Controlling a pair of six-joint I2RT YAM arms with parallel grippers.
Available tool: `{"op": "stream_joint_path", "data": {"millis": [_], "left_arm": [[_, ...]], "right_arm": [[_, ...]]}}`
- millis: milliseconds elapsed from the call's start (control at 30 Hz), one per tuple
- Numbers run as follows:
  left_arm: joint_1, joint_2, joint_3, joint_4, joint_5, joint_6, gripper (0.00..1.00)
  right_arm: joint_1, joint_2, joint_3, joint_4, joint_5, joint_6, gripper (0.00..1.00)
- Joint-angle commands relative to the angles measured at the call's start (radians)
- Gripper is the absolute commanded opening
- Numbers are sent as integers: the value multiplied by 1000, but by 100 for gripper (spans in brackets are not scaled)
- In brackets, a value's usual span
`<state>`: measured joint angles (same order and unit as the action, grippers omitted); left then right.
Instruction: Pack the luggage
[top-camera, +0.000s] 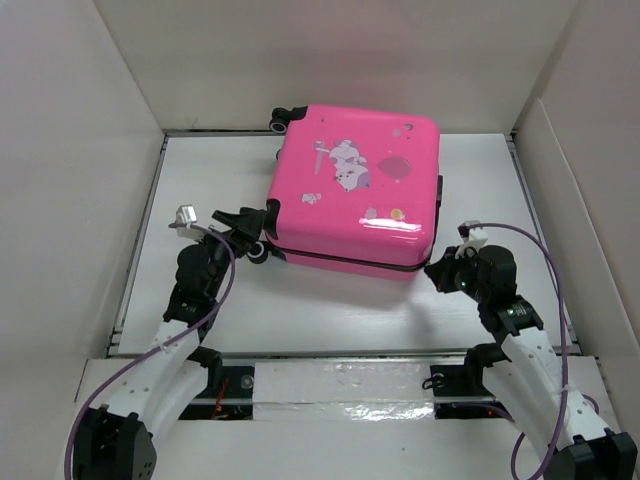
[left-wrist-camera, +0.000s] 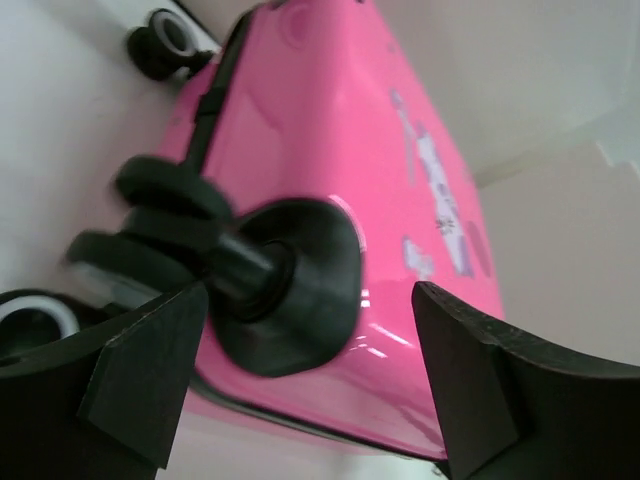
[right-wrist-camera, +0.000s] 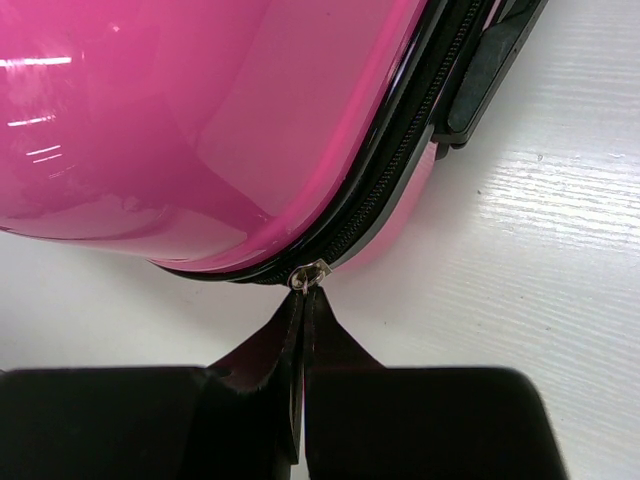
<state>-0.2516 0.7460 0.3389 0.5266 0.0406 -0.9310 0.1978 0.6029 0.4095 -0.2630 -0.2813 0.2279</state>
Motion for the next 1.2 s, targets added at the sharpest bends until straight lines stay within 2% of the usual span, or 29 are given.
{"op": "stream_joint_path", "data": {"millis": [0, 133, 367, 533, 867, 967, 1000, 1067, 1100, 1133, 1167], "left_arm": [[-2, -74, -17, -123, -91, 57, 84], [-2, -57, -52, -129, -111, 46, 89], [-2, 176, -23, 142, -110, 34, 93], [-2, 280, 25, 289, -154, 18, 91], [-2, 503, 45, 456, -188, -109, 86], [-2, 547, 74, 492, -203, -124, 74], [-2, 553, 78, 503, -209, -124, 58], [-2, 546, 81, 533, -240, -123, 36], [-2, 530, 83, 539, -249, -106, 11], [-2, 518, 90, 539, -252, -98, 2], [-2, 506, 98, 530, -243, -88, 0]], "right_arm": [[5, -37, 37, 174, -56, -7, 0], [5, -32, 32, 183, -71, -4, 0], [5, -32, 35, 163, -85, -19, 0], [5, -34, 25, 156, -90, -22, 0], [5, -28, 22, 159, -117, -25, 0], [5, -26, 22, 154, -125, -27, 0], [5, -28, 22, 154, -127, -27, 0], [5, -32, 20, 151, -128, -29, 0], [5, -35, 18, 150, -128, -29, 0], [5, -37, 17, 150, -128, -27, 0], [5, -38, 17, 151, -127, -25, 0]]}}
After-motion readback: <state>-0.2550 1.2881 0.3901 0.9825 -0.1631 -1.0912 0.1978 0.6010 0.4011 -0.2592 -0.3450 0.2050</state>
